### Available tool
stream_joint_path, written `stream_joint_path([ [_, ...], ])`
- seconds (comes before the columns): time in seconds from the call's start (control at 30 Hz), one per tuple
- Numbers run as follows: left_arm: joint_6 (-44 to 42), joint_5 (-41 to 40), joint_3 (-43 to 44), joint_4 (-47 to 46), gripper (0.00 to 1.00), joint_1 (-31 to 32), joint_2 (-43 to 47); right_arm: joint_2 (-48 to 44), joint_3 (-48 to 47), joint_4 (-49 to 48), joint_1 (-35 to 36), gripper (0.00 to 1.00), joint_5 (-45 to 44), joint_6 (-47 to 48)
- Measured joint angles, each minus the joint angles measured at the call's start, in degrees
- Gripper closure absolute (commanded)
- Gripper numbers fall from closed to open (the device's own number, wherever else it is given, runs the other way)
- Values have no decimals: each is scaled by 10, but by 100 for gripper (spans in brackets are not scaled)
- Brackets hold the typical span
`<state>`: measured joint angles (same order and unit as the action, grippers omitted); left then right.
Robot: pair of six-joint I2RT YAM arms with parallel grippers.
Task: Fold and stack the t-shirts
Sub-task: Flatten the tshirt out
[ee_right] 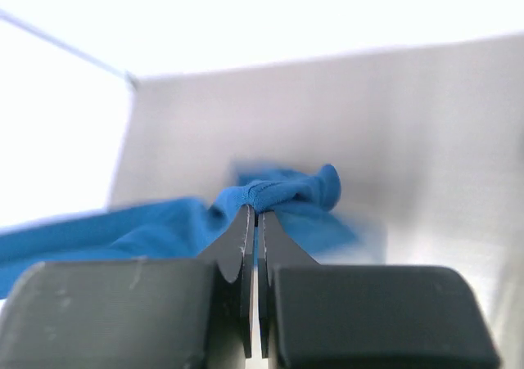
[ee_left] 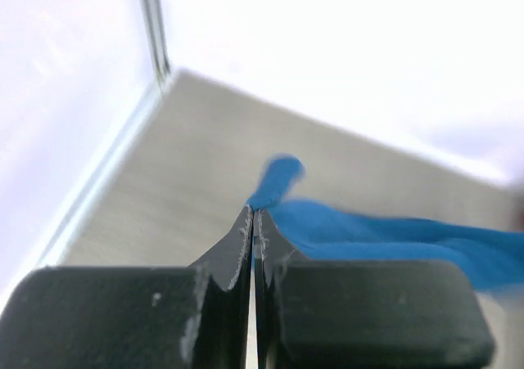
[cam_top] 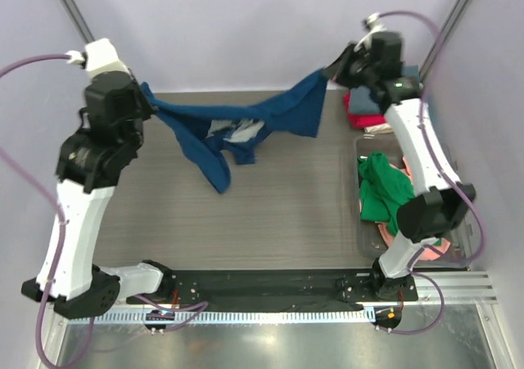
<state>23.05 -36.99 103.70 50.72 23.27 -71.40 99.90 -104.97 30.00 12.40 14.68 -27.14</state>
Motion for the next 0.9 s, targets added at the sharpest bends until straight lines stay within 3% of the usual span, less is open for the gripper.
stream_joint_path([
  [0.07,-23,-16,53,13,100,-1,11,-31,-58,15,-25,99,0,1],
  [0.17,-44,-36,57,35,100,-7,39,-70,-96,32,-47,99,-1,4],
  [0.3,-55,-45,15,57,100,-17,71,-77,-102,62,-46,99,3,5],
  [0.47,-55,-42,-81,58,100,-20,91,-6,-89,99,-43,99,6,5],
  [0.5,-54,-39,-111,54,100,-20,95,13,-76,103,-43,96,6,5],
  [0.53,-53,-35,-144,52,100,-20,101,24,-59,105,-43,81,6,6],
  [0.57,-52,-31,-179,44,100,-21,108,32,-35,106,-43,39,7,5],
  [0.6,-51,-24,-216,43,100,-21,115,37,0,103,-42,26,10,5],
  [0.63,-50,-17,-254,40,100,-22,120,37,40,101,-41,20,10,11],
  [0.77,-42,9,-363,27,100,-28,129,34,188,94,-31,17,-2,22],
  [0.9,-37,30,-417,23,100,-36,121,-10,352,51,-4,23,-15,12],
])
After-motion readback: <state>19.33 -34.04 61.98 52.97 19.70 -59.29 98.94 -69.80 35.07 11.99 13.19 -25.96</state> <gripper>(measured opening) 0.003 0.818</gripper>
